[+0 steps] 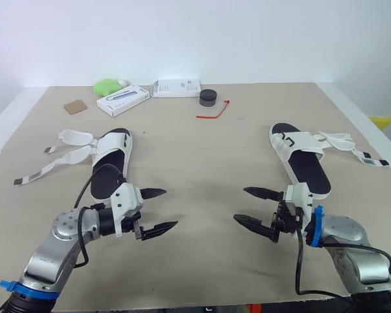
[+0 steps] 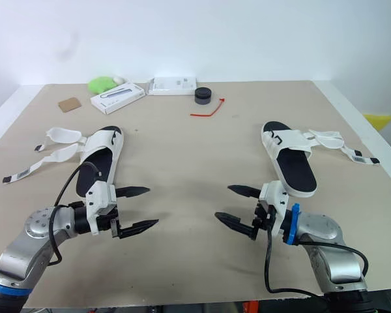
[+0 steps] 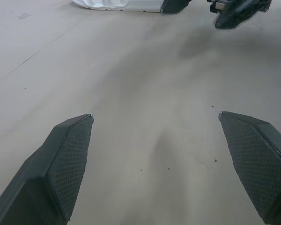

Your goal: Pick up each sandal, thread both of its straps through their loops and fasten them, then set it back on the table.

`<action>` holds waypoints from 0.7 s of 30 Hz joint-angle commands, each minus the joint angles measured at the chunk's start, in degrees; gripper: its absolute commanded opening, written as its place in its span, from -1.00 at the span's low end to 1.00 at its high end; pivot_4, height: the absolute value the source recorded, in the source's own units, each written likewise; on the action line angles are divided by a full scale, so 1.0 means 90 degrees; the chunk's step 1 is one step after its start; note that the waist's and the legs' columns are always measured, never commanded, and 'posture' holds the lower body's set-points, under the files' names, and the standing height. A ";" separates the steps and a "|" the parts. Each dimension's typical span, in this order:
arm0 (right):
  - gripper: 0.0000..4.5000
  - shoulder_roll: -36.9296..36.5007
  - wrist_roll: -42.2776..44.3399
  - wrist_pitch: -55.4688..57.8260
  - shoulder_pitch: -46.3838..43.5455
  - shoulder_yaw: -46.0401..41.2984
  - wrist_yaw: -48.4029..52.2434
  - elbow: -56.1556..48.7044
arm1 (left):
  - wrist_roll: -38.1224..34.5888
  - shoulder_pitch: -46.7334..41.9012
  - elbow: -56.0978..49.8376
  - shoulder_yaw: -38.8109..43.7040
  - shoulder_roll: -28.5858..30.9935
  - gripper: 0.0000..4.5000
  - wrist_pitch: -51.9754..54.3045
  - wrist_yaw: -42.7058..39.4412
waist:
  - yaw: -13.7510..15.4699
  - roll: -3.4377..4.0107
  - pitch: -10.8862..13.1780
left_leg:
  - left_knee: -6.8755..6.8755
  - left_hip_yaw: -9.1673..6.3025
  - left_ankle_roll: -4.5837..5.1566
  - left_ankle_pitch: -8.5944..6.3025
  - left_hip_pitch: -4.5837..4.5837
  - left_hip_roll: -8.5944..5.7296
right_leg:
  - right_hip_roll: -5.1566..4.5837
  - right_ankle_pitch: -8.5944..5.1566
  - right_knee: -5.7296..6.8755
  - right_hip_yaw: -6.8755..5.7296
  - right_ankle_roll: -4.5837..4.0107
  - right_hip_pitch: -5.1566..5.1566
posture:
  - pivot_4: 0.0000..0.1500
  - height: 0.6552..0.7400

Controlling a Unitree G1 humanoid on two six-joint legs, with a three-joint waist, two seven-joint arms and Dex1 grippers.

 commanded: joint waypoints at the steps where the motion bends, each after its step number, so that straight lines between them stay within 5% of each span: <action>1: 1.00 0.0190 0.0446 0.0499 -0.0306 -0.0691 -0.0936 -0.0296 | -0.0303 -0.0428 -0.0323 -0.0217 -0.0167 0.97 0.0172 -0.0081 | 0.0003 0.0000 0.0000 | 0.0001 0.0001 0.0000 0.0000 0.0000 -0.0001 | 0.0000 0.0001 0.0000 0.0001 0.0002 0.0000 | 1.00 1.00; 10: 1.00 0.0367 0.0346 0.2186 -0.1265 -0.1653 -0.3616 0.0169 | -0.0504 -0.1187 -0.0243 -0.0723 -0.0069 0.97 0.0279 -0.0965 | -0.0005 0.0000 0.0000 | 0.0006 0.0031 0.0006 -0.0005 -0.0002 -0.0004 | 0.0009 0.0010 -0.0003 0.0045 0.0016 -0.0006 | 1.00 1.00; 21: 1.00 0.0537 0.0060 0.2964 -0.1797 -0.1508 -0.4405 0.0642 | -0.0342 -0.1418 -0.0061 -0.0739 -0.0172 0.97 0.0121 -0.0983 | -0.0041 0.0000 -0.0001 | 0.0005 0.0043 0.0042 -0.0025 0.0000 0.0011 | 0.0033 0.0010 -0.0011 0.0082 0.0017 -0.0011 | 1.00 1.00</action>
